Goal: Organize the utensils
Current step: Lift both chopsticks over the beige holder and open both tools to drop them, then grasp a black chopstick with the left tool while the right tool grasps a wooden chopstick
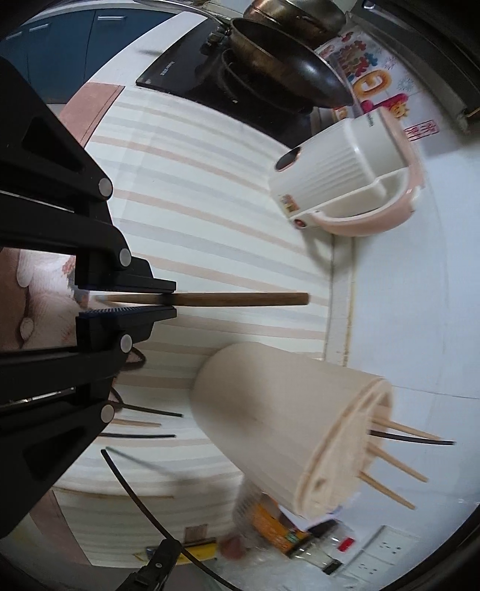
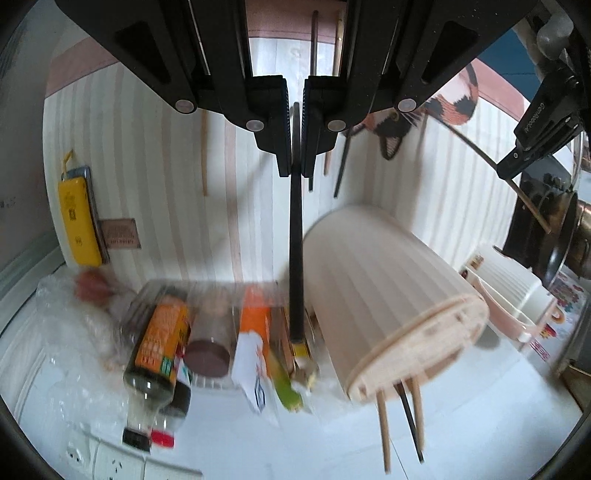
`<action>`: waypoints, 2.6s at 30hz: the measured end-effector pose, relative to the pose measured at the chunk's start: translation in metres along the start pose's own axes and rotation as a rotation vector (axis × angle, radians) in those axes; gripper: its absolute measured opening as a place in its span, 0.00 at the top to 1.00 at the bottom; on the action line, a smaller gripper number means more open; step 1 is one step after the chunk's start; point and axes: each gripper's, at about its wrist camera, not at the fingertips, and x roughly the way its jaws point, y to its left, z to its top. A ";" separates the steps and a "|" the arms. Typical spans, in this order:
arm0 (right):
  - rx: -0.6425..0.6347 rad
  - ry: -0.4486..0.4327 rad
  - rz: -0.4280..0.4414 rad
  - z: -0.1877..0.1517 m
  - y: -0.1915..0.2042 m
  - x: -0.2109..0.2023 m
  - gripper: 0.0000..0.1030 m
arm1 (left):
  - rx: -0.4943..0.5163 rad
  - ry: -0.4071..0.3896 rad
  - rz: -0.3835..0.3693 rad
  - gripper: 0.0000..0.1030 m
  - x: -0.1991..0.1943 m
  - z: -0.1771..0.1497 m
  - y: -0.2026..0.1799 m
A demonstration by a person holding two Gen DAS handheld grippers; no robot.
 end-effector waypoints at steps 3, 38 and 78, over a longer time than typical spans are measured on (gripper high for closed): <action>0.000 -0.028 0.020 0.010 0.002 -0.014 0.95 | -0.020 -0.047 -0.011 0.96 -0.016 0.009 0.003; -0.042 -0.324 0.151 0.208 0.050 -0.144 0.95 | -0.168 -0.284 -0.190 0.96 -0.123 0.197 -0.026; 0.124 0.024 -0.087 0.051 -0.079 0.005 0.25 | 0.019 0.049 0.058 0.00 0.025 0.045 -0.033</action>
